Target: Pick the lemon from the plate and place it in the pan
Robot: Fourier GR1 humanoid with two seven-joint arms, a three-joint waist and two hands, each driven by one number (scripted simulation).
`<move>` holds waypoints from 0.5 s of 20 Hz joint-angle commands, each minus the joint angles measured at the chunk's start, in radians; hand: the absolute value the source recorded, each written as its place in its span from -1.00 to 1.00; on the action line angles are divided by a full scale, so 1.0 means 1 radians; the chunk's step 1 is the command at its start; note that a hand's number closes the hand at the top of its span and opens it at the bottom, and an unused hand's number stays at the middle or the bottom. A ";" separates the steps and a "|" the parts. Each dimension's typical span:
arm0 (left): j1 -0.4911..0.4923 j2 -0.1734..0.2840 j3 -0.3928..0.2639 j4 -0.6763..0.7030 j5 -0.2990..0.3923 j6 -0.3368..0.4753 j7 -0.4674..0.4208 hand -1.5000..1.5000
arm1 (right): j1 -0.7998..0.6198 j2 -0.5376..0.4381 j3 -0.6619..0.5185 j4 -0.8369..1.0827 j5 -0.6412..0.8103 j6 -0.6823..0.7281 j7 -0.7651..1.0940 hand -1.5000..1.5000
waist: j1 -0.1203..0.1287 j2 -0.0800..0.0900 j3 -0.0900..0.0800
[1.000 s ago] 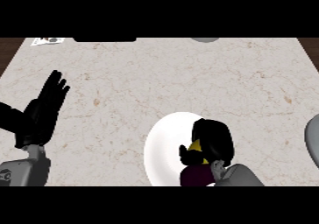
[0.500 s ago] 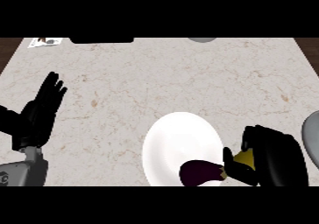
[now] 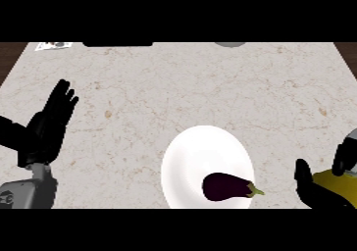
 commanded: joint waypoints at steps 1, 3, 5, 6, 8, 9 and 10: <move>0.026 0.036 0.036 -0.014 0.034 -0.048 -0.018 0.00 | -0.053 0.003 -0.206 -0.008 -0.100 0.039 -0.005 1.00 | 0.012 0.003 0.001; -0.016 0.003 0.011 0.042 -0.010 -0.010 -0.042 0.00 | 0.051 -0.018 -0.304 -0.042 -0.134 -0.001 -0.085 1.00 | -0.002 0.003 0.001; 0.037 0.022 0.031 -0.017 0.028 -0.038 -0.002 0.00 | 0.099 -0.014 -0.376 -0.049 -0.142 -0.030 -0.124 1.00 | 0.002 0.001 0.002; -0.015 0.028 0.032 0.007 0.028 -0.039 0.002 0.00 | 0.072 -0.020 -0.459 0.012 -0.184 -0.046 -0.160 1.00 | -0.001 0.002 0.002; -0.024 -0.018 -0.006 0.014 -0.015 0.008 -0.004 0.00 | 0.062 -0.020 -0.545 0.104 -0.242 -0.082 -0.239 1.00 | 0.001 0.003 0.002; -0.010 0.009 0.010 -0.040 0.003 -0.005 0.039 0.00 | 0.164 -0.017 -0.581 0.039 -0.235 -0.098 -0.271 1.00 | -0.002 0.001 0.002; -0.034 -0.004 0.003 -0.019 -0.027 0.035 0.050 0.00 | 0.169 -0.031 -0.665 0.132 -0.290 -0.162 -0.356 1.00 | -0.010 0.001 0.003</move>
